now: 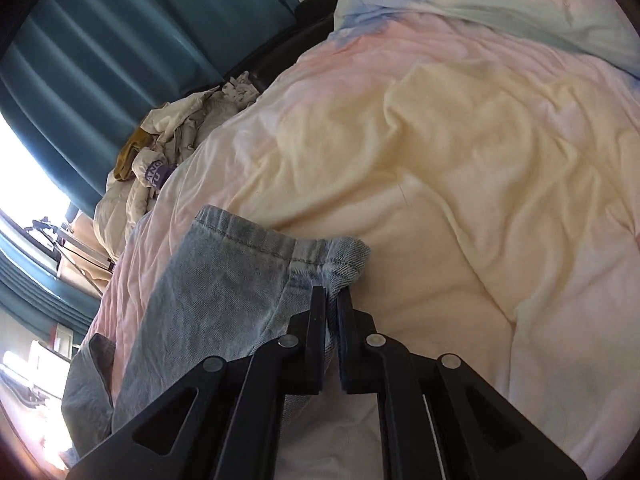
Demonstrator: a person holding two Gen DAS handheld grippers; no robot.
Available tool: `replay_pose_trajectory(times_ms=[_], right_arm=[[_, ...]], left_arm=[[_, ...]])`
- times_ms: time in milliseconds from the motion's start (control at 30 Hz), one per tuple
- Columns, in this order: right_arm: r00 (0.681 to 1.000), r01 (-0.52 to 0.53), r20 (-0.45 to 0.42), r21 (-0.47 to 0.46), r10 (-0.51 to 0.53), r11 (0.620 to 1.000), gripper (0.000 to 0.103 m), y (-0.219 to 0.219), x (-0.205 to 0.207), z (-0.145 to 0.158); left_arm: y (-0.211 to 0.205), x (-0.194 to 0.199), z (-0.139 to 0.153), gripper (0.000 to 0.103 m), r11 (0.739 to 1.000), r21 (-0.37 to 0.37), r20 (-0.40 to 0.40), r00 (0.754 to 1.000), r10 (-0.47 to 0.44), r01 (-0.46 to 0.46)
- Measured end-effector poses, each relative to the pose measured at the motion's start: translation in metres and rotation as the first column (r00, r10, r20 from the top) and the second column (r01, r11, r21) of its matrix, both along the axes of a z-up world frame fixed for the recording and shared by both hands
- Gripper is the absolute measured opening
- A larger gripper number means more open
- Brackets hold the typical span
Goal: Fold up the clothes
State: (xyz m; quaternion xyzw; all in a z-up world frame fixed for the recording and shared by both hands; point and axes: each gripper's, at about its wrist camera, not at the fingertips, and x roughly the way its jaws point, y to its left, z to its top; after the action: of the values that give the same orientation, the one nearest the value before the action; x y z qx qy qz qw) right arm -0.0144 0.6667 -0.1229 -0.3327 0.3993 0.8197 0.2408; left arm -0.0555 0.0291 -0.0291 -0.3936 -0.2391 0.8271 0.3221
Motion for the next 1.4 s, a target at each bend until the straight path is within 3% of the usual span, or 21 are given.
replay_pose_trajectory(times_ms=[167, 267, 367, 500, 633, 733, 833, 900, 967, 1067, 1200, 1267, 1400], right_arm=[[0.997, -0.016, 0.081, -0.024, 0.018, 1.0, 0.012, -0.021, 0.01, 0.02], [0.998, -0.04, 0.052, -0.012, 0.041, 0.999, 0.016, -0.047, 0.02, 0.046], [0.997, -0.077, 0.001, -0.014, 0.077, 0.997, 0.017, -0.078, 0.028, 0.071], [0.993, -0.115, -0.038, -0.006, 0.114, 0.993, 0.017, -0.128, 0.034, 0.098], [0.985, -0.16, -0.08, -0.061, 0.155, 0.985, 0.017, -0.173, 0.039, 0.104], [0.977, -0.201, -0.084, -0.086, 0.194, 0.976, 0.017, -0.199, 0.042, 0.098], [0.973, -0.226, -0.069, -0.083, 0.221, 0.971, 0.017, -0.213, 0.047, 0.092], [0.972, -0.231, -0.06, -0.087, 0.227, 0.969, 0.017, -0.213, 0.051, 0.086], [0.975, -0.22, -0.048, -0.099, 0.217, 0.97, 0.017, -0.207, 0.053, 0.08], [0.978, -0.206, -0.039, -0.123, 0.203, 0.971, 0.017, -0.199, 0.056, 0.073], [0.978, -0.209, -0.026, -0.156, 0.207, 0.965, 0.024, -0.194, 0.054, 0.063], [0.977, -0.211, -0.006, -0.165, 0.213, 0.963, 0.034, -0.194, 0.053, 0.058], [0.974, -0.214, 0.024, -0.207, 0.223, 0.955, 0.04, -0.195, 0.051, 0.046]], left_arm=[[-0.025, -0.015, -0.019, 0.045, 0.992, -0.013, 0.118, 0.985, 0.125, -0.124], [-0.043, -0.017, -0.029, 0.045, 0.984, 0.045, 0.206, 0.965, 0.159, -0.172], [-0.058, -0.007, -0.024, 0.049, 0.971, 0.082, 0.222, 0.954, 0.202, -0.225], [-0.075, 0.014, -0.014, 0.059, 0.953, 0.053, 0.195, 0.94, 0.282, -0.297], [-0.101, 0.032, -0.015, 0.062, 0.932, 0.09, 0.262, 0.912, 0.317, -0.35], [-0.125, 0.047, -0.018, 0.062, 0.906, 0.091, 0.349, 0.865, 0.36, -0.413], [-0.153, 0.061, -0.029, 0.062, 0.869, 0.092, 0.492, 0.781, 0.385, -0.486], [-0.17, 0.071, -0.04, 0.062, 0.838, 0.153, 0.58, 0.734, 0.354, -0.524], [-0.183, 0.081, -0.048, 0.062, 0.801, 0.195, 0.643, 0.69, 0.332, -0.566], [-0.202, 0.09, -0.053, 0.062, 0.746, 0.194, 0.677, 0.637, 0.368, -0.637], [-0.229, 0.093, -0.065, 0.062, 0.643, 0.129, 0.712, 0.522, 0.471, -0.755], [-0.236, 0.088, -0.077, 0.062, 0.612, 0.157, 0.731, 0.508, 0.455, -0.775], [-0.244, 0.077, -0.092, 0.062, 0.618, 0.119, 0.728, 0.492, 0.478, -0.777]])
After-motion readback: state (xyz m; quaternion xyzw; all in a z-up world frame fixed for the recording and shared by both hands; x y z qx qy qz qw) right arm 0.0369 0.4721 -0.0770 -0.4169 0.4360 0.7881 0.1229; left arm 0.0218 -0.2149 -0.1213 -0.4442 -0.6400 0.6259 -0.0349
